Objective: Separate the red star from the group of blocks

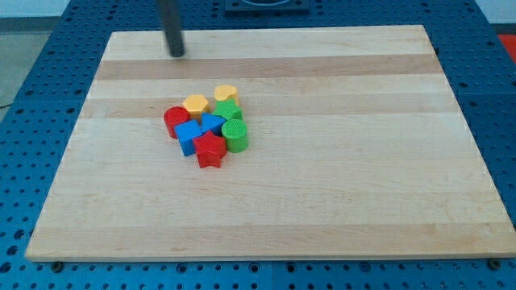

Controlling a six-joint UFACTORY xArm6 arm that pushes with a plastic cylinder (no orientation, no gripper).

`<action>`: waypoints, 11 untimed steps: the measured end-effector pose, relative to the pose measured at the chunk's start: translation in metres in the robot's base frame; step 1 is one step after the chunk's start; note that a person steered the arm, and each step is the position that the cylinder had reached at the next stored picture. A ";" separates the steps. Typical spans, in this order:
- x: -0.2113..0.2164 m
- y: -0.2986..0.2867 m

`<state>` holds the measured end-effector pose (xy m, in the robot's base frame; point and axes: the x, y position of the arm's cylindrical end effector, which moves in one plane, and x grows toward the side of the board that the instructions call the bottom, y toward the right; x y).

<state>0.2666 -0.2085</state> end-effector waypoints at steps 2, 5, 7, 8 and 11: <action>0.085 -0.047; 0.151 0.080; 0.197 0.090; 0.188 0.090; 0.216 0.166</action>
